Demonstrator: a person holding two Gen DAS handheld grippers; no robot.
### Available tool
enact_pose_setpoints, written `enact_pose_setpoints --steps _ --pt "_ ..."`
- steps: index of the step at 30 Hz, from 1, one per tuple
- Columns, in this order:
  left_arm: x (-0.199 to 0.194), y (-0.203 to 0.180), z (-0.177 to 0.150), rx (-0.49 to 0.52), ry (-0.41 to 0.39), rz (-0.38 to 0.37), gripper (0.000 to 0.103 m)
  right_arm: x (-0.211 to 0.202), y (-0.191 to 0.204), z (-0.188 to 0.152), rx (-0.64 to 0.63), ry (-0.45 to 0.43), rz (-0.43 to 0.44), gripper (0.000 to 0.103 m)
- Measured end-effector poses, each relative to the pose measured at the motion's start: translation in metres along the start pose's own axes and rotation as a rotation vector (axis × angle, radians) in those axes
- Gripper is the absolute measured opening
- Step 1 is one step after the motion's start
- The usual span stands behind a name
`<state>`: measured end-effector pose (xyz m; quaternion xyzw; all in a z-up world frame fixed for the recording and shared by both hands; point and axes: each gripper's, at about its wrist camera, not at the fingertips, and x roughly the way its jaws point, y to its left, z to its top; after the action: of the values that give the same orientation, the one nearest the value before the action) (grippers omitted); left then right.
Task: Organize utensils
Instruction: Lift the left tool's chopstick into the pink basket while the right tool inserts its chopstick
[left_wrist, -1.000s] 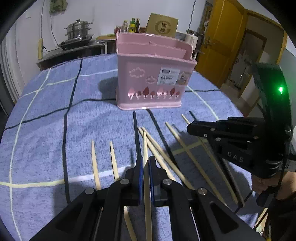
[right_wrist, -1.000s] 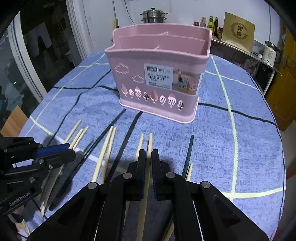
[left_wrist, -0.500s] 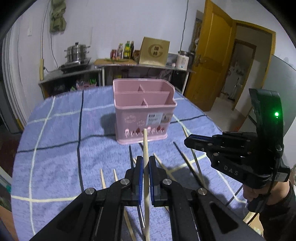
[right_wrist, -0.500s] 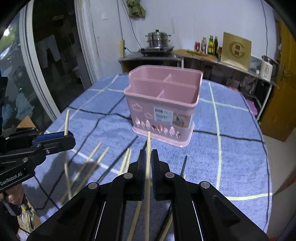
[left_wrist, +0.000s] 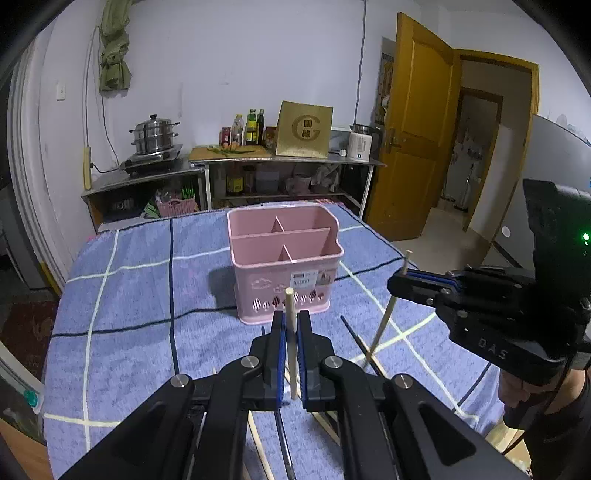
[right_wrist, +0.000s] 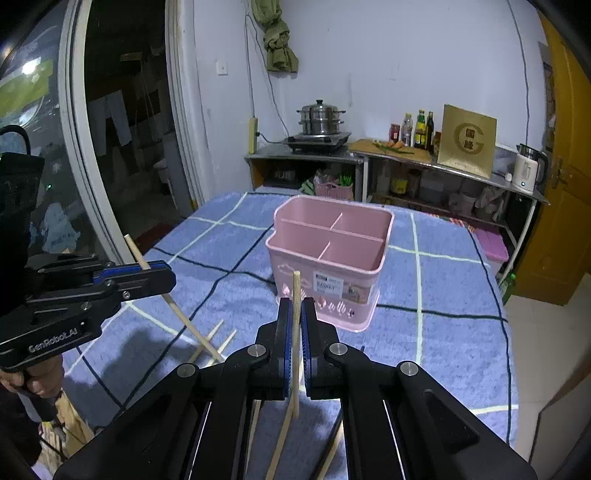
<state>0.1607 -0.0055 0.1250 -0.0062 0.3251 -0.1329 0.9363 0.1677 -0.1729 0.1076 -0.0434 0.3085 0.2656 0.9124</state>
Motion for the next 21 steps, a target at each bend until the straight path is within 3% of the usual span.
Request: enact_pose_setpoints --steps 11,21 --pt "0.011 0.014 0.044 -0.016 -0.001 -0.011 0.005 -0.003 -0.010 0.032 0.009 -0.047 0.000 0.004" --pt "0.013 0.027 0.113 -0.031 -0.071 -0.008 0.005 -0.003 -0.018 0.084 0.020 -0.130 -0.001 0.004"
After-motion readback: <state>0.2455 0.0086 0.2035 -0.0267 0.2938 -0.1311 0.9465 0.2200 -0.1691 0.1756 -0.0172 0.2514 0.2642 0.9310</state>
